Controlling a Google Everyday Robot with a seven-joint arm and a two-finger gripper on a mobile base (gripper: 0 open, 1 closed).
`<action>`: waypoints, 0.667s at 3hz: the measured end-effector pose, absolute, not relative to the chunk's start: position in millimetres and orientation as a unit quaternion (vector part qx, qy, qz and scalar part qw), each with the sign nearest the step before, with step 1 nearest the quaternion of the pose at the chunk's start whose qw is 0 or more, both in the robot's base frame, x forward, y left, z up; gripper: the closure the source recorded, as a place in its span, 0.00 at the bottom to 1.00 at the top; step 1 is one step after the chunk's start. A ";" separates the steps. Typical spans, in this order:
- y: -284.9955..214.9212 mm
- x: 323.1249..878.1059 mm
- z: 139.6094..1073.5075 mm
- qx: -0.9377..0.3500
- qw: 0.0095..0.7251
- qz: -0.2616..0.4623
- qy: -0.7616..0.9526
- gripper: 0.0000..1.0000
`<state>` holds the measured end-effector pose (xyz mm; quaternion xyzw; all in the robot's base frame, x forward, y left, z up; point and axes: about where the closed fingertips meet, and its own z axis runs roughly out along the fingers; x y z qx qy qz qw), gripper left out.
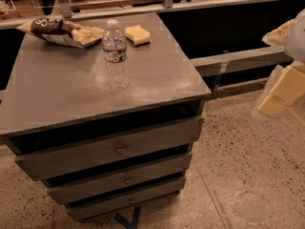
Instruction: Knock water bottle over
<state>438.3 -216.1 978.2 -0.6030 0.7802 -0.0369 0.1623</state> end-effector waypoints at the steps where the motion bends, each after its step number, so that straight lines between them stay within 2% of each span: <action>1: -216.1 438.3 978.3 -0.603 0.162 -0.037 0.780 0.00; 2: -214.8 441.5 983.1 -0.586 0.196 -0.023 0.786 0.00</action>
Offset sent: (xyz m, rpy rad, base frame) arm 0.0091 0.0012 0.0089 0.1811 -0.0706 -0.0696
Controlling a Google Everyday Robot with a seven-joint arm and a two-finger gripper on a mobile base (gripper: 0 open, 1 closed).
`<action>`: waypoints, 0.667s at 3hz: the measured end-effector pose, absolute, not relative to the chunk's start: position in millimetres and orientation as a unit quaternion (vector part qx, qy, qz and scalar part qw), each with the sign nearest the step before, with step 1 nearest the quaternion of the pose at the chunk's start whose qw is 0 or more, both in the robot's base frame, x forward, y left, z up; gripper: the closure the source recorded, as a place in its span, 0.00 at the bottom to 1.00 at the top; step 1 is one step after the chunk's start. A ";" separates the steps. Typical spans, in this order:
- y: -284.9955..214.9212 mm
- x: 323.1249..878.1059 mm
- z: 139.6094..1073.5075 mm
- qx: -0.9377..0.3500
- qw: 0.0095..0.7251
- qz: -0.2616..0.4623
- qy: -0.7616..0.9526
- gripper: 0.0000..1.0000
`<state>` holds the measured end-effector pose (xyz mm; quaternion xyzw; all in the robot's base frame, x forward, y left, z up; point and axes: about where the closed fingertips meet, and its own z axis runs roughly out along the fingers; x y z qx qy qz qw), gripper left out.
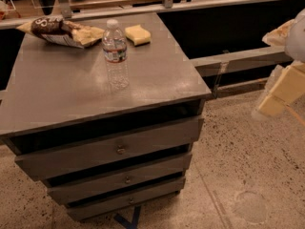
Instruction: Knock water bottle over
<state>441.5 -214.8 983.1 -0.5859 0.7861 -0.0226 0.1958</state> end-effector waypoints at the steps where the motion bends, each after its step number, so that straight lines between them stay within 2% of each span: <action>1: -211.3 448.0 986.3 -0.546 0.269 0.009 0.793 0.00; 2: -200.0 466.9 985.6 -0.495 0.347 0.046 0.795 0.00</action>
Offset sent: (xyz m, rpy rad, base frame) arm 0.0617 0.0205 0.0089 0.5533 -0.3022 -0.2156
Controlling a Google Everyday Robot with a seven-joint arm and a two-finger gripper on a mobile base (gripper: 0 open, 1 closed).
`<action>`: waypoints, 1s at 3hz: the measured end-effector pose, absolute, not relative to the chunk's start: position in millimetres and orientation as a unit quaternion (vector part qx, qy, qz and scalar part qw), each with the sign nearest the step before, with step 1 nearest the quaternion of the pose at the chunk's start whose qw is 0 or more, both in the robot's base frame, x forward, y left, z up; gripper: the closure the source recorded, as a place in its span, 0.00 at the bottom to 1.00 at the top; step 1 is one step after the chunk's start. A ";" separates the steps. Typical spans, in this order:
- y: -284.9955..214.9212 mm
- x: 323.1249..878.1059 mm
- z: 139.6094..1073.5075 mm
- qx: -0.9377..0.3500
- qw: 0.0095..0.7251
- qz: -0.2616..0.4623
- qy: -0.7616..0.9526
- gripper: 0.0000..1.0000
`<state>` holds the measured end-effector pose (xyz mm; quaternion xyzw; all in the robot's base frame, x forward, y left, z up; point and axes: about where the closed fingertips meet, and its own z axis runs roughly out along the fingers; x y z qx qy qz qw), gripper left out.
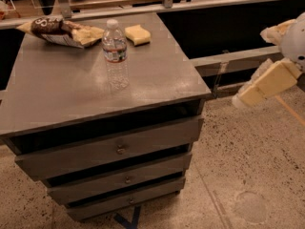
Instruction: Knock water bottle over
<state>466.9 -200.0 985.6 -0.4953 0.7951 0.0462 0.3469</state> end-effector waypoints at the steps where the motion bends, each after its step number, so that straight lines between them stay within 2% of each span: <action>1: -183.4 498.7 981.1 -0.461 0.406 0.075 0.786 0.00; 3: -138.3 556.4 964.0 -0.455 0.487 0.143 0.732 0.00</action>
Offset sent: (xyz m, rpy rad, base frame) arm 0.1031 0.0590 -0.0376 0.3972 -0.1352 0.0385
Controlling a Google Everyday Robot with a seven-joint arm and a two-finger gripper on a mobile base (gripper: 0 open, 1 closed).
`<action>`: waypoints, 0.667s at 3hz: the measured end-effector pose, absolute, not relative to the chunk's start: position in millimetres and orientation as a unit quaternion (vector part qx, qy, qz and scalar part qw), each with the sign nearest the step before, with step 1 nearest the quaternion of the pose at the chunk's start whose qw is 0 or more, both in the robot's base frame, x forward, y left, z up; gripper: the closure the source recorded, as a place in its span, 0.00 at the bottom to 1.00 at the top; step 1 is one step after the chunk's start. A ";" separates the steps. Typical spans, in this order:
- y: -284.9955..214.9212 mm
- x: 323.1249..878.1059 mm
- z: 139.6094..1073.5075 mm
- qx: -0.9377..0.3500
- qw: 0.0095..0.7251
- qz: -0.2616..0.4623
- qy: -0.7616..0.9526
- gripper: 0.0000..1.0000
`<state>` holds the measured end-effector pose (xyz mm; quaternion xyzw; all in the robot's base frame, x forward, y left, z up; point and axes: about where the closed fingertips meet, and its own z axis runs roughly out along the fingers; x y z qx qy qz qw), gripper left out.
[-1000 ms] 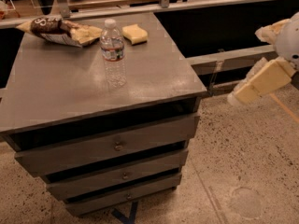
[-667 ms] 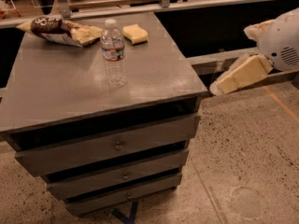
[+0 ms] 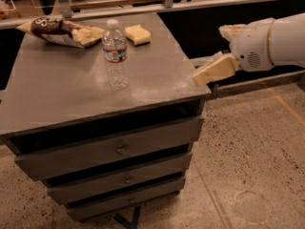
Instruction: Knock water bottle over
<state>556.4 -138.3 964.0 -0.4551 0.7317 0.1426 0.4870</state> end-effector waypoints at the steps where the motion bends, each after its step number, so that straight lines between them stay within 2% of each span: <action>1: -107.9 576.4 973.9 -0.483 0.530 0.158 0.679 0.00; 2: -107.9 576.4 974.0 -0.482 0.530 0.159 0.679 0.00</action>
Offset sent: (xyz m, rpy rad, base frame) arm 0.0181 0.0225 0.0081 0.0526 -0.0815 0.0643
